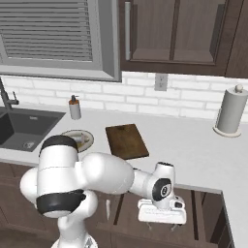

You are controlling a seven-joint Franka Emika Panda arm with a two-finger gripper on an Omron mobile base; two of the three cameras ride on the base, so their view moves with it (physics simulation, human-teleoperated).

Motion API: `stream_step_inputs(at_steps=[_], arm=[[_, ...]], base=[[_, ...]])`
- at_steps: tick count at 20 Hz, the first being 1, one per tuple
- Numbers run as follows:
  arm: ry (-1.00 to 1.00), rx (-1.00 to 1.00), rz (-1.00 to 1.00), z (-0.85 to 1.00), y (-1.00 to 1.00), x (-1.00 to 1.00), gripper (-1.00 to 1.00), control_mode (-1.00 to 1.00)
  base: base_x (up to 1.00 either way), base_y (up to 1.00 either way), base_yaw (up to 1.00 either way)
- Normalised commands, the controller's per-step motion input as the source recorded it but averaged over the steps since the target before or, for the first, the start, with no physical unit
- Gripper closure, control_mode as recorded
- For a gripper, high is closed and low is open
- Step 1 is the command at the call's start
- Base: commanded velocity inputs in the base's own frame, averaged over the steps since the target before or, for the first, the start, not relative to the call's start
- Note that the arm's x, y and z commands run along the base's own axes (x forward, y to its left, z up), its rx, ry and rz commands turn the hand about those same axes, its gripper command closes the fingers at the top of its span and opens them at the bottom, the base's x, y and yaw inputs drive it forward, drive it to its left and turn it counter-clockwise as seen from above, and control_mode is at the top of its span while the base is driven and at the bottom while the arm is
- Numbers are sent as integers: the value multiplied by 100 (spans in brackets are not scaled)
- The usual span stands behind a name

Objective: Pick up the knife from the drawer and place it on the cutting board. Then place the meat from the plate to the cutting board.

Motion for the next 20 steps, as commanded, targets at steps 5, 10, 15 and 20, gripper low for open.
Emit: stream_step_inputs(at_steps=[5, 10, 15, 20], arm=[[-25, 9, 19, 2, -26, 3, -100, -100], [-11, 14, 18, 13, -29, 22, -100, -100], [-1, 13, 10, 14, -27, 26, -100, -100], [0, 9, 8, 0, -9, 16, -100, -100]], base=[[0, 0, 0], [0, 0, 0], [0, 0, 0], [0, 0, 0]])
